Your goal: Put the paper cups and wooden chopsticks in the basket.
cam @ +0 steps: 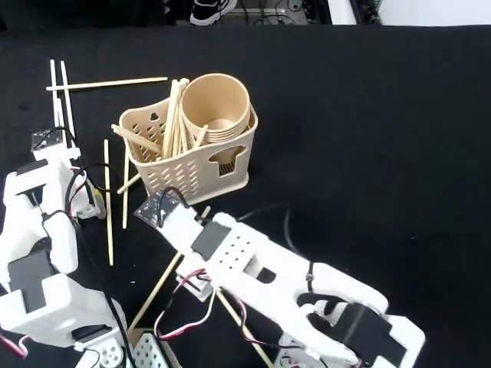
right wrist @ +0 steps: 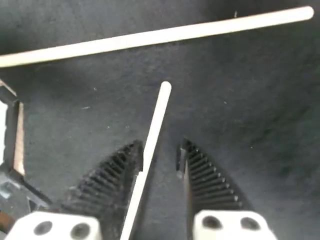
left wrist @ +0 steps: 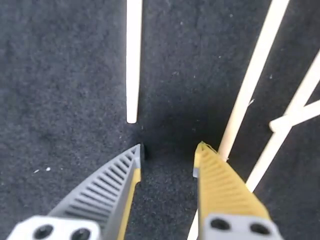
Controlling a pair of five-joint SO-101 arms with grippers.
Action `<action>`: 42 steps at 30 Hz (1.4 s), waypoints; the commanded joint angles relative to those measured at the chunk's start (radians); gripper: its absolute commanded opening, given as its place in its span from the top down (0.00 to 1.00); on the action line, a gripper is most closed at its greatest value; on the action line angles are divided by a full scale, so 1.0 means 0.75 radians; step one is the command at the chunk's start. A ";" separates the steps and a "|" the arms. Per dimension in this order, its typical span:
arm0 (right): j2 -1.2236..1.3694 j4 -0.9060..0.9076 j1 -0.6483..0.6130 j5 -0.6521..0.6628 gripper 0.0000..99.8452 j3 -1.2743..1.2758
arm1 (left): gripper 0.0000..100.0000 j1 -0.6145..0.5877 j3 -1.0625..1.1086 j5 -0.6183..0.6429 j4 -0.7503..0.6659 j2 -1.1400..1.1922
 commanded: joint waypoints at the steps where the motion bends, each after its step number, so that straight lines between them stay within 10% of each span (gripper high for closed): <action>1: 0.021 -0.029 -0.039 -0.045 0.88 -0.013 | 0.83 -0.017 -0.007 -0.004 -0.018 -0.004; 24: 0.412 -0.184 -0.059 -0.047 0.99 -0.019 | 0.83 -0.064 0.005 -0.008 -0.045 -0.012; 35: -0.406 0.413 -0.061 0.108 0.99 -0.465 | 0.83 -0.064 0.005 -0.008 -0.045 -0.012; 42: -0.903 -0.102 -0.059 0.233 0.99 -0.828 | 0.83 -0.064 0.005 -0.008 -0.045 -0.012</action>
